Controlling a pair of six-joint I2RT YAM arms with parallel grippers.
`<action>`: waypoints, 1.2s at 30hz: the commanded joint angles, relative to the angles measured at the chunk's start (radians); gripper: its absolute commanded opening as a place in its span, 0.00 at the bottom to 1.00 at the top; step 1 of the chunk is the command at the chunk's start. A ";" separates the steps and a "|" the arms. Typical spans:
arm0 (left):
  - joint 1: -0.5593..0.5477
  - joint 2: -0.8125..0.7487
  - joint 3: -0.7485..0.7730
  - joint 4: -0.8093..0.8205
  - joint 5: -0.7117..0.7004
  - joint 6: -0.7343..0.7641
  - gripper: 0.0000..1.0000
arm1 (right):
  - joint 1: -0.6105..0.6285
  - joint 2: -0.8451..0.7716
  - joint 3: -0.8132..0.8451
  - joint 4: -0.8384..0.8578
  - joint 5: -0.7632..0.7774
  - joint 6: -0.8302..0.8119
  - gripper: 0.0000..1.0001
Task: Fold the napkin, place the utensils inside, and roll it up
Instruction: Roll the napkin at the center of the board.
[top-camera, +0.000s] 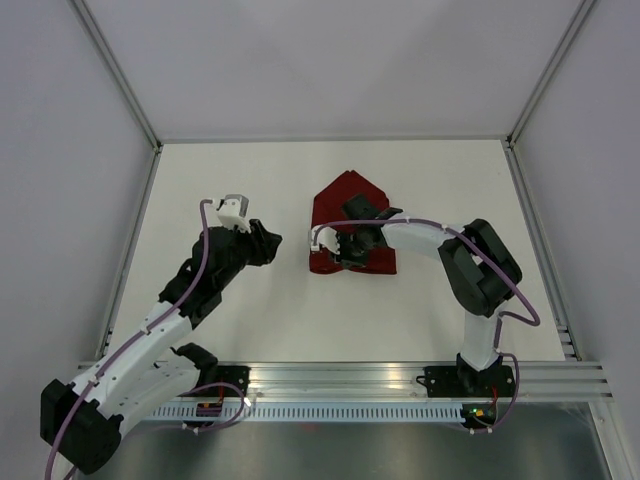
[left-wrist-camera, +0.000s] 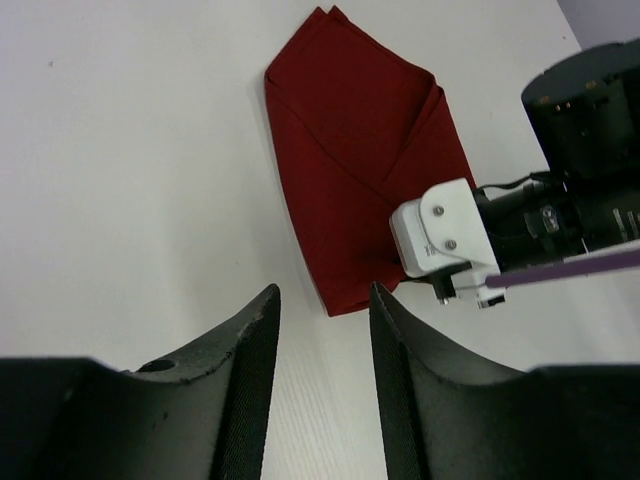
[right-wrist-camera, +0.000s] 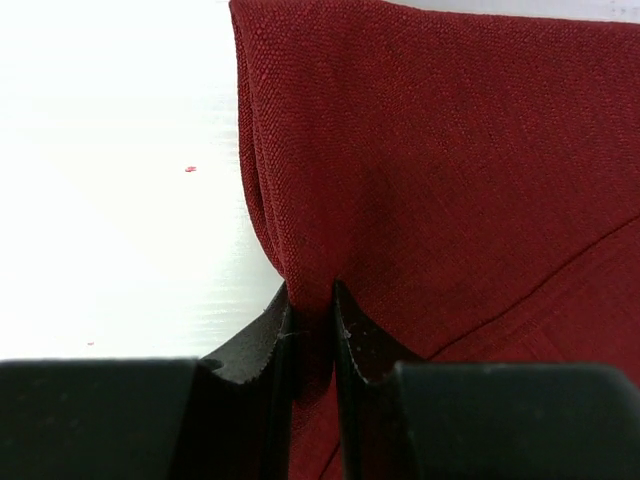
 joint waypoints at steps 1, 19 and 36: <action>-0.028 -0.040 -0.049 0.075 -0.027 0.025 0.45 | -0.020 0.121 -0.020 -0.272 -0.084 -0.023 0.13; -0.347 0.114 -0.198 0.362 -0.153 0.314 0.45 | -0.102 0.291 0.167 -0.519 -0.189 -0.089 0.12; -0.521 0.447 -0.183 0.773 -0.110 0.740 0.57 | -0.129 0.404 0.273 -0.638 -0.218 -0.098 0.11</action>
